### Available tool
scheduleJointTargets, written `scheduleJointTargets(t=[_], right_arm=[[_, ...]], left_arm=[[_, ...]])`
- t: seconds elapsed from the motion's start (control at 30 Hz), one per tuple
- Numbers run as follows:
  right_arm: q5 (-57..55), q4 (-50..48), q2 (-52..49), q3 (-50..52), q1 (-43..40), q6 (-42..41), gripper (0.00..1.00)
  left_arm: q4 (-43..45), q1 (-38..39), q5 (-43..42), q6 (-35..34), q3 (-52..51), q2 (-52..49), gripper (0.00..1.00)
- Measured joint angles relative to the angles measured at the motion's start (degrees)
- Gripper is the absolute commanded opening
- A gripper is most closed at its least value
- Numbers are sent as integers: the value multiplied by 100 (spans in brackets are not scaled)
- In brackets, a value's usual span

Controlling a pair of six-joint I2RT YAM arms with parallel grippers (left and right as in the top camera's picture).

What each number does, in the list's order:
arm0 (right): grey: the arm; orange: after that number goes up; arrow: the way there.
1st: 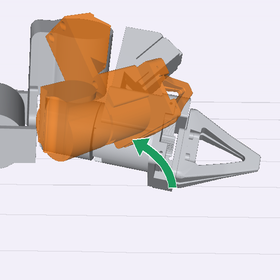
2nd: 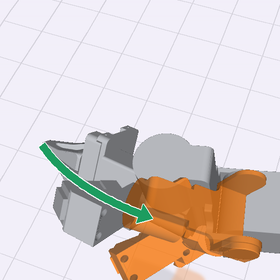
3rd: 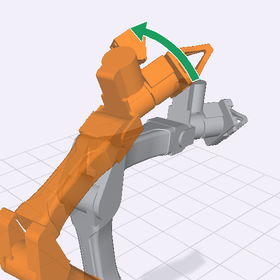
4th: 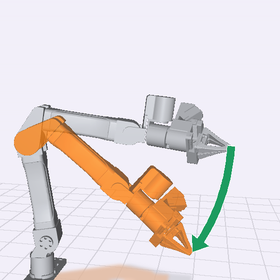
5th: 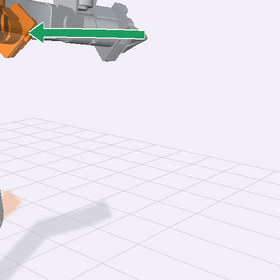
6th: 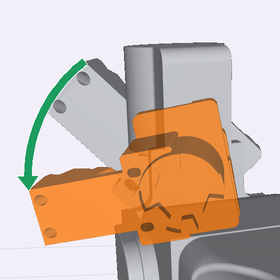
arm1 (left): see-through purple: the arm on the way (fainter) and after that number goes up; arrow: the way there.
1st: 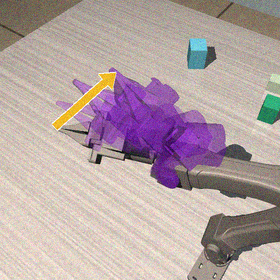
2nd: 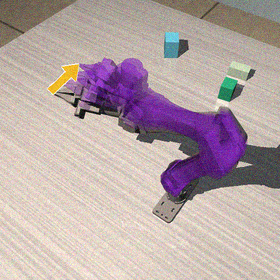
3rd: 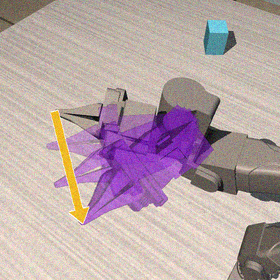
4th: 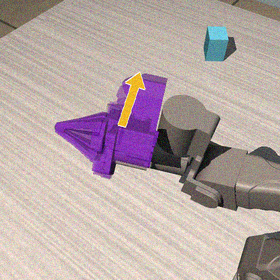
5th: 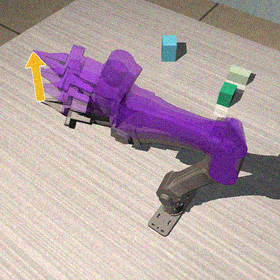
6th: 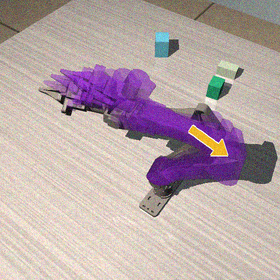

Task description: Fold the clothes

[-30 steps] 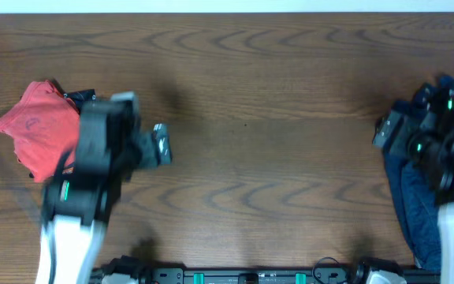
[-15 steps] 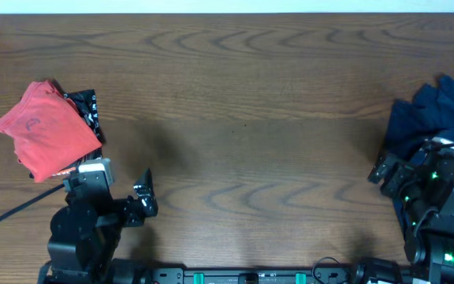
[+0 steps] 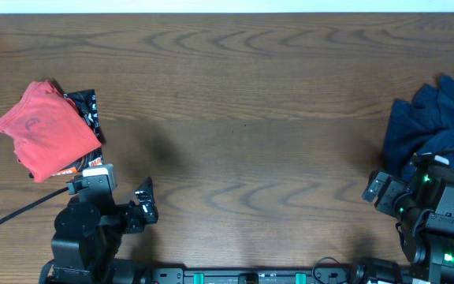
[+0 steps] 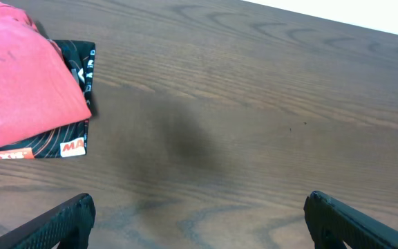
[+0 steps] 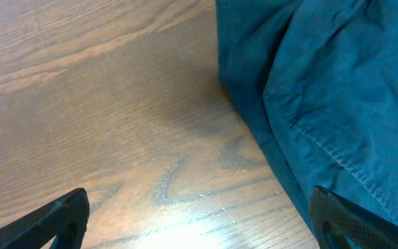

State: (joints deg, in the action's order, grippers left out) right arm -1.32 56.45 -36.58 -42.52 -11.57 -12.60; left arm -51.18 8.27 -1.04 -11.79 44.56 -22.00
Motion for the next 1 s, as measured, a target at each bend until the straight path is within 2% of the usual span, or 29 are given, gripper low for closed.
scheduleJointTargets(t=[0.17, 0.33, 0.77, 0.9, 1.0], right_arm=[[2, -271, 166, 9, 0, 4, 99], [166, -1563, 581, 376, 127, 308, 99], [433, -5552, 2931, 3235, 970, 796, 99], [433, -6201, 3318, 3888, 1047, 817, 99], [435, -6203, 3536, 4166, 1049, 920, 99]], left_arm=[[0, 0, 0, 0, 0, 0, 98], [0, 0, 0, 0, 0, 0, 98], [-2, 0, 2, 0, -9, 0, 98], [0, 0, 2, 0, -9, 0, 98], [-2, 0, 2, 0, -9, 0, 98]])
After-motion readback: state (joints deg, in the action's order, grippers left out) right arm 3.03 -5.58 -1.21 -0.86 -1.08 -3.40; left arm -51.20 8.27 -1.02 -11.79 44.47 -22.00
